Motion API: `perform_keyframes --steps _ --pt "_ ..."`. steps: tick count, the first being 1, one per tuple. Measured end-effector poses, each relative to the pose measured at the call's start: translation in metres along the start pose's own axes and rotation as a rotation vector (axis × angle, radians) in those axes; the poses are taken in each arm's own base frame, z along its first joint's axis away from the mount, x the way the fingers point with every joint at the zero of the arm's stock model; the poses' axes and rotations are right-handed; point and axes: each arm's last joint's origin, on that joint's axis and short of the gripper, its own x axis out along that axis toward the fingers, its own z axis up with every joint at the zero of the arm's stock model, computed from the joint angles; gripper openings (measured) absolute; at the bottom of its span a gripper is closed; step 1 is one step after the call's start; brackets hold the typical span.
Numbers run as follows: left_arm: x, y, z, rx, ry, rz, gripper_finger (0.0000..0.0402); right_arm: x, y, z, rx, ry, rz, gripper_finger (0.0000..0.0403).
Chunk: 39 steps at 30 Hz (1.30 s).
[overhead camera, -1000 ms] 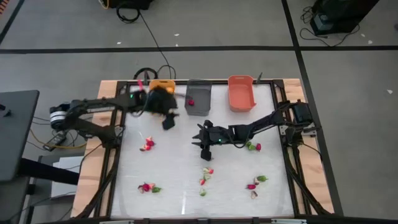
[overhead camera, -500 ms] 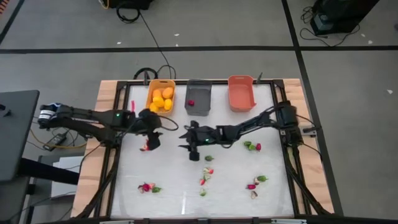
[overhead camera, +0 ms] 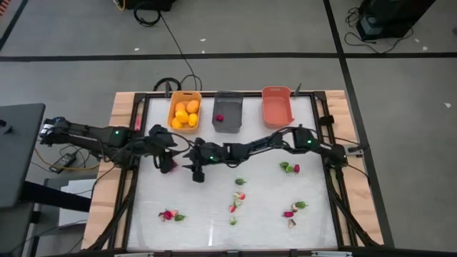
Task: Sort produce into baskets
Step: Put the red chili pepper into the black bin
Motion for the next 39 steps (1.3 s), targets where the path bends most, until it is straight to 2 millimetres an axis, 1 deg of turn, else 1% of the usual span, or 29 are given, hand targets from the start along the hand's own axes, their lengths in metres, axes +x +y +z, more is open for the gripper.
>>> perform_keyframes --steps 5,9,12,17,23,29,33,39 --pt "-0.003 0.0 -0.003 0.008 0.01 -0.008 0.0177 0.024 -0.002 -0.012 0.0 0.076 0.008 0.021" --pt "-0.003 -0.001 -0.003 0.02 0.009 -0.01 0.0177 0.035 -0.001 -0.017 0.002 0.092 0.039 0.0205" --pt "-0.003 -0.001 -0.003 0.039 -0.005 0.013 0.0177 0.04 -0.001 -0.026 0.004 0.137 0.049 0.0197" --pt "-0.003 0.0 -0.002 0.039 -0.017 0.034 0.0177 0.04 -0.001 -0.027 0.0 0.153 0.048 0.0176" --pt "-0.003 0.0 -0.002 0.035 -0.016 0.035 0.0177 0.04 -0.008 -0.024 0.005 0.125 0.035 0.0145" --pt "-0.003 0.0 -0.002 0.035 -0.017 0.035 0.0177 0.041 -0.014 -0.019 0.007 0.077 0.031 0.0133" --pt "-0.003 0.0 -0.002 0.034 -0.017 0.034 0.0177 0.041 -0.013 -0.017 0.009 0.05 0.058 0.0127" --pt "-0.003 0.0 -0.002 0.029 -0.017 0.034 0.0177 0.041 -0.012 -0.017 0.003 0.052 0.059 0.0113"
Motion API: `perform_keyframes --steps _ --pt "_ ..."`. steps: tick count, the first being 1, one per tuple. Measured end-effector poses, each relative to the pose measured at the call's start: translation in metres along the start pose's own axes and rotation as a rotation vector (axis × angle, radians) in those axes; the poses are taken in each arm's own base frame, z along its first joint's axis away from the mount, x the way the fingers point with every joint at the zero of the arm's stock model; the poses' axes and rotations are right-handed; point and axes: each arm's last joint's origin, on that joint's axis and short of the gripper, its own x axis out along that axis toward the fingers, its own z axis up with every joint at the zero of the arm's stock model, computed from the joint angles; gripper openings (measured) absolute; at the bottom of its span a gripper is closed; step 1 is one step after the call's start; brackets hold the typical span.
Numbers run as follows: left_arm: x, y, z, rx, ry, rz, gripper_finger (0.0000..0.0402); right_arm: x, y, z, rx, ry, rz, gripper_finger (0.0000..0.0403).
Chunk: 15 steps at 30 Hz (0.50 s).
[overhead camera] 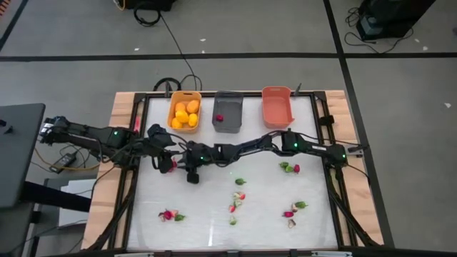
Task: Sort produce into baskets
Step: Put the red chili pepper into the black bin
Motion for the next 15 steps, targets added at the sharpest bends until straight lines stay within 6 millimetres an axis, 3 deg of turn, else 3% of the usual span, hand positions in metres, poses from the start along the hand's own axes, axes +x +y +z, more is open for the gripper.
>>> perform_keyframes --steps 15 --pt "0.0 0.0001 0.0001 -0.014 -0.002 0.004 0.0177 -0.0004 -0.004 -0.0007 -0.021 0.008 0.006 0.0063"
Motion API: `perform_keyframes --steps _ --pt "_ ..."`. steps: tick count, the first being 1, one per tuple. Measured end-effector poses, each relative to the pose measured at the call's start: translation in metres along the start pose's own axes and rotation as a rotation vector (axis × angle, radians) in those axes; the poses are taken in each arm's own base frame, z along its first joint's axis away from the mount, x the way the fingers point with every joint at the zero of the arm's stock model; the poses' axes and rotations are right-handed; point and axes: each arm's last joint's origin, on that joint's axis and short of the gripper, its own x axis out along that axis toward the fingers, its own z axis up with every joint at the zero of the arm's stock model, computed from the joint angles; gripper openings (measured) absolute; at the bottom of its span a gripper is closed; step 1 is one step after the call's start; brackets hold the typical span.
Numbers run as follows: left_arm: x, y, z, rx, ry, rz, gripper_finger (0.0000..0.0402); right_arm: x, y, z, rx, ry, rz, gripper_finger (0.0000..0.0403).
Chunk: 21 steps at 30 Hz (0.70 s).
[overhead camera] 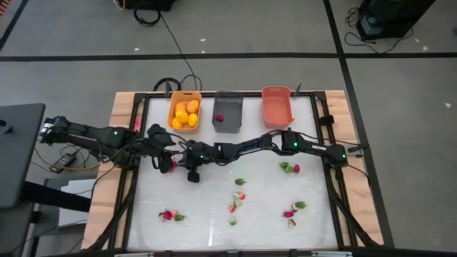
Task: Sort produce into baskets
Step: Put the red chili pepper into the black bin
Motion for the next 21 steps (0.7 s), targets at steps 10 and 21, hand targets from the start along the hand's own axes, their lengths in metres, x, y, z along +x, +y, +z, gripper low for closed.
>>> perform_keyframes --steps 10,21 --pt "0.0 0.0 0.0 -0.004 -0.001 0.0 0.0177 -0.001 -0.005 -0.003 0.009 0.026 0.008 0.0008" --pt "0.0 0.0 -0.001 0.001 0.012 -0.003 0.0177 -0.025 -0.001 0.02 0.004 0.176 -0.084 0.0003"
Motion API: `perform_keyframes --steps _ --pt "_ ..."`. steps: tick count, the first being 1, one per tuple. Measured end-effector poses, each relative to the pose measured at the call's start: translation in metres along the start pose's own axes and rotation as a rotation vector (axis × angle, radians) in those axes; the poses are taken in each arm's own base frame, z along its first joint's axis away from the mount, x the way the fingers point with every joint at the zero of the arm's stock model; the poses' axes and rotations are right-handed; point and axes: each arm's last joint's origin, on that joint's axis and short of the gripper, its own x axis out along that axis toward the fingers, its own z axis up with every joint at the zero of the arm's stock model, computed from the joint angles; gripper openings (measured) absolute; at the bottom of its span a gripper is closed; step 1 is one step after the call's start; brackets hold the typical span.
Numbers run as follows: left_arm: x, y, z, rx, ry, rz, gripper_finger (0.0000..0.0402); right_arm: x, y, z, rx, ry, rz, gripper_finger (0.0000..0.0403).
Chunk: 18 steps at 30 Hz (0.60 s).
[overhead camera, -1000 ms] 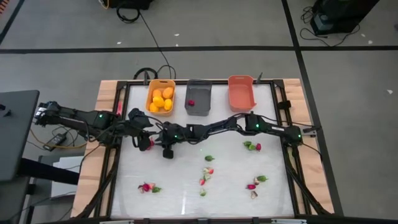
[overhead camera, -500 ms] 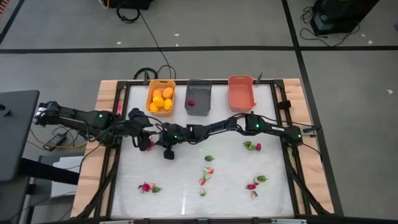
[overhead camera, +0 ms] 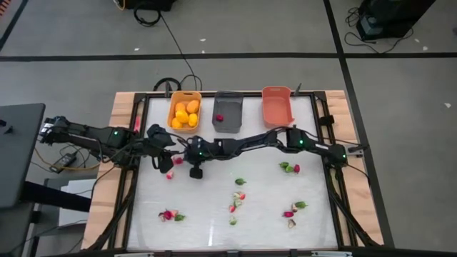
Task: Sort produce into baskets
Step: Put the red chili pepper into the black bin
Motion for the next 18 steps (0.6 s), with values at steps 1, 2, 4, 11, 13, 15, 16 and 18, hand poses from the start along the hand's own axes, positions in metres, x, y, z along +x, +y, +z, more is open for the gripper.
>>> perform_keyframes --steps 1,2,4,11,13,15,16,18 --pt "0.0 0.0 0.0 0.0 0.002 -0.005 0.0177 -0.004 0.002 0.002 -0.006 0.022 -0.005 0.0002" --pt "0.0 0.0 0.0 -0.002 0.003 -0.009 0.0177 -0.008 0.004 0.004 -0.02 0.041 -0.007 0.0002" --pt "0.004 -0.002 -0.002 -0.008 -0.007 -0.019 0.0177 -0.017 0.007 0.006 -0.065 0.082 -0.005 0.0002" --pt "0.038 -0.012 -0.024 -0.011 -0.007 -0.155 0.0184 -0.044 0.016 -0.002 -0.118 0.21 0.015 0.0002" --pt "0.05 -0.016 -0.031 -0.002 -0.024 -0.204 0.0187 -0.052 0.019 -0.003 -0.12 0.216 0.017 0.0002" --pt "0.06 -0.019 -0.038 0.0 -0.033 -0.243 0.0191 -0.058 0.021 -0.006 -0.123 0.221 0.005 0.0002" --pt "0.065 -0.02 -0.041 -0.001 -0.037 -0.251 0.0194 -0.061 0.022 -0.009 -0.126 0.231 -0.001 0.0002" --pt "0.074 -0.021 -0.047 0.002 -0.035 -0.251 0.0199 -0.064 0.023 -0.013 -0.124 0.235 -0.008 0.0002"
